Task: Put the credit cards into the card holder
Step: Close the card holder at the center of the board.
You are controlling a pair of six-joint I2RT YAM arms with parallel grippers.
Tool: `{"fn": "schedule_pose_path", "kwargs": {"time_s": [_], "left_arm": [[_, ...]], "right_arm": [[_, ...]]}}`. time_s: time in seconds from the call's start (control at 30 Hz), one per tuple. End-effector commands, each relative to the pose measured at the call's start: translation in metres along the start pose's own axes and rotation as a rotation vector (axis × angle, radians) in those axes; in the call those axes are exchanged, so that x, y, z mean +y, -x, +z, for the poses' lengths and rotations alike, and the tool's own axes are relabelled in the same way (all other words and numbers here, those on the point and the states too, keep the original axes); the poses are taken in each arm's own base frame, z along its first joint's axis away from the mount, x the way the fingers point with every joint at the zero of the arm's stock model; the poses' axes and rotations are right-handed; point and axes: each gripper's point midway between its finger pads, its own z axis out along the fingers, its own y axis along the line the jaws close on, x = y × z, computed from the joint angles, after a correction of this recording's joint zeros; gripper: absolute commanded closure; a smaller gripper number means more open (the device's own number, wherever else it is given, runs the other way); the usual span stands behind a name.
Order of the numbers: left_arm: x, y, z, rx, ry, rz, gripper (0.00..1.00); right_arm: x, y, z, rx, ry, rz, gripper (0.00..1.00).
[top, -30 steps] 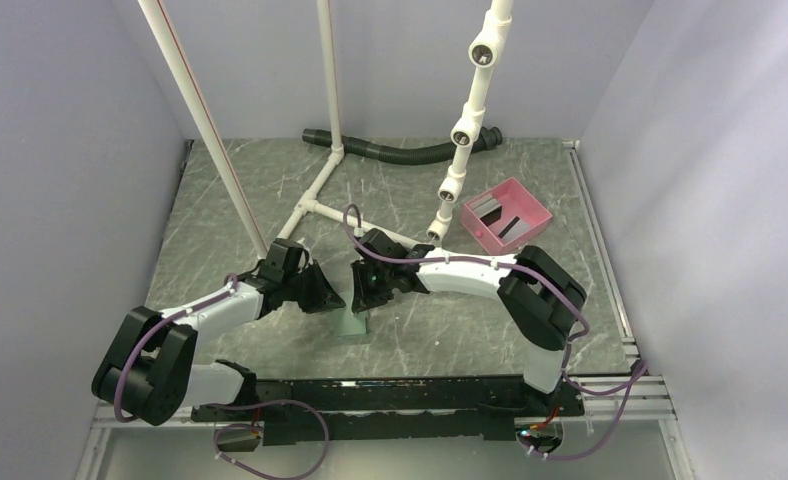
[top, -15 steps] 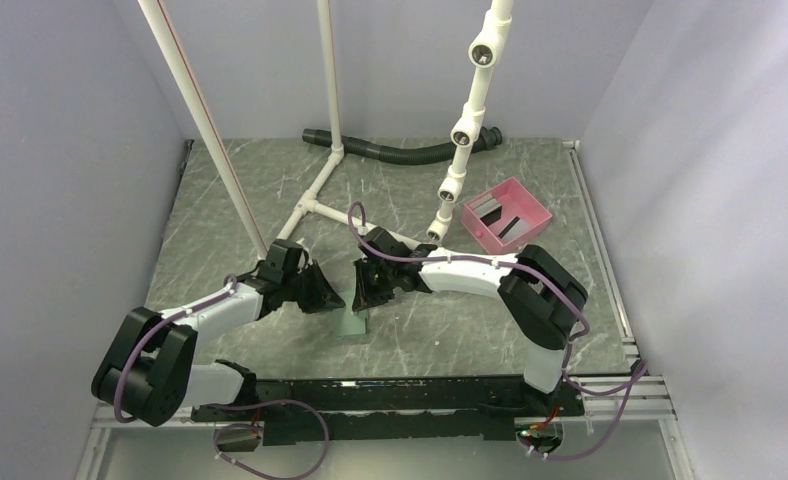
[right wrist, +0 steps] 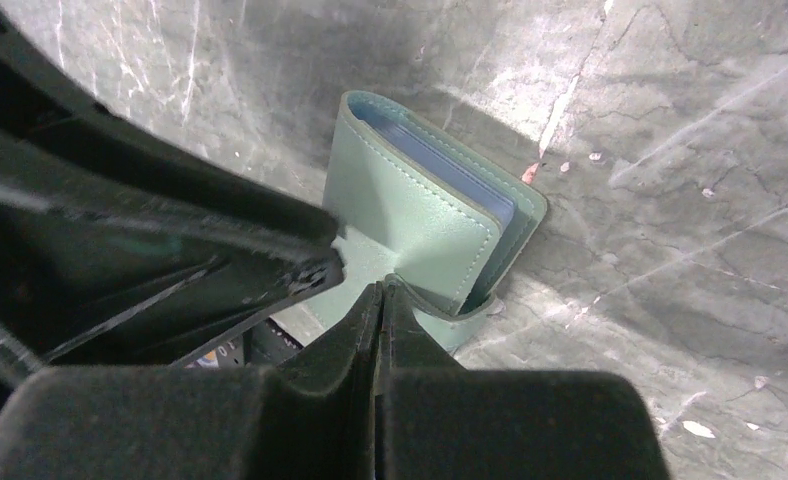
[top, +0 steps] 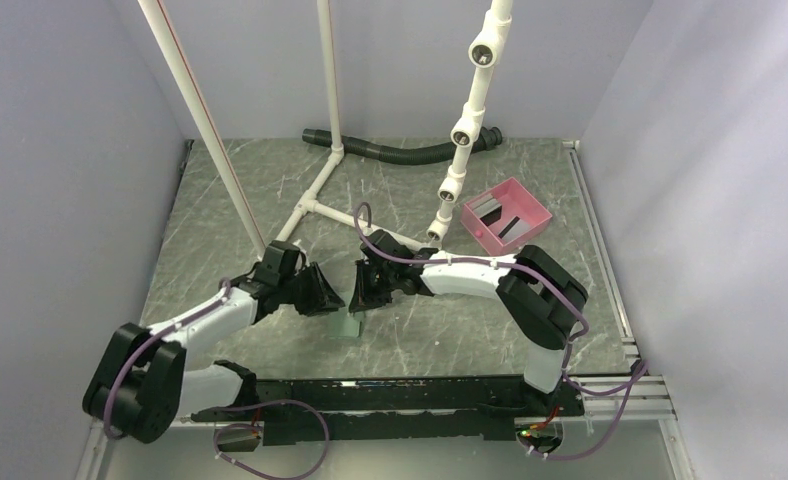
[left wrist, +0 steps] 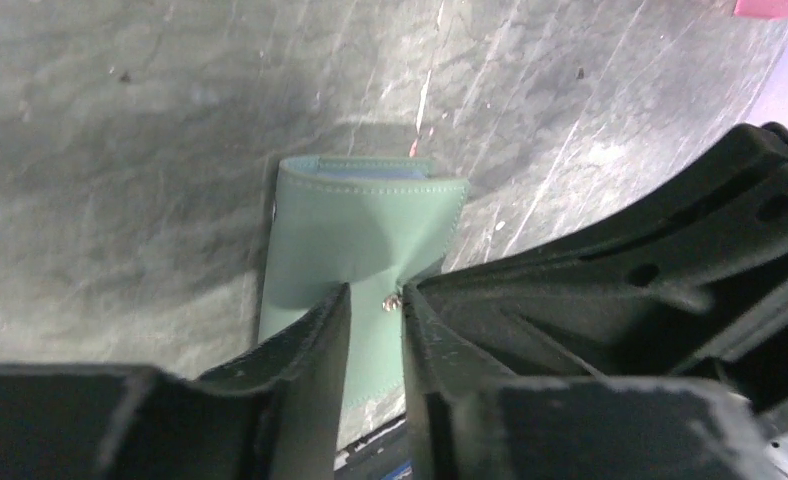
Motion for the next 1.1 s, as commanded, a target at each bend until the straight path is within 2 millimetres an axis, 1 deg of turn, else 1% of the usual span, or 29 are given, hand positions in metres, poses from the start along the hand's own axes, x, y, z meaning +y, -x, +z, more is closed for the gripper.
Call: {"fn": "schedule_pose_path", "kwargs": {"time_s": [0.0,0.07,0.13,0.23,0.3,0.37,0.5,0.67,0.8,1.07], "left_arm": [[-0.007,0.006,-0.026,-0.048,0.041,0.022,0.65],[-0.002,0.009,-0.035,-0.081,0.080,0.022,0.61],[0.009,0.005,-0.039,-0.089,0.124,0.007,0.59],[0.026,-0.009,-0.034,-0.056,0.153,-0.020,0.57],[0.030,-0.019,-0.028,-0.017,0.138,-0.038,0.58],[0.033,-0.023,-0.022,0.002,0.133,-0.045,0.58],[0.029,-0.029,-0.014,0.038,0.089,-0.050,0.59],[0.024,-0.037,-0.002,0.069,0.039,-0.076,0.68],[0.021,-0.039,0.001,0.071,0.018,-0.084,0.74],[0.019,-0.034,0.001,0.050,0.024,-0.084,0.75]], "right_arm": [[-0.003,0.008,0.001,-0.044,-0.001,0.011,1.00],[-0.008,0.008,0.001,-0.044,-0.010,0.017,1.00],[-0.009,0.008,0.000,-0.049,-0.010,0.017,1.00],[-0.009,0.009,0.000,-0.052,-0.008,0.024,1.00],[-0.009,0.009,0.001,-0.053,-0.004,0.032,1.00],[-0.007,0.009,0.000,-0.055,0.003,0.036,1.00],[-0.004,0.009,0.001,-0.057,0.017,0.048,1.00],[-0.007,0.007,0.002,-0.056,0.012,0.059,1.00],[-0.013,0.005,0.003,-0.052,-0.006,0.059,1.00],[-0.019,0.001,0.005,-0.045,-0.039,0.030,1.00]]}}
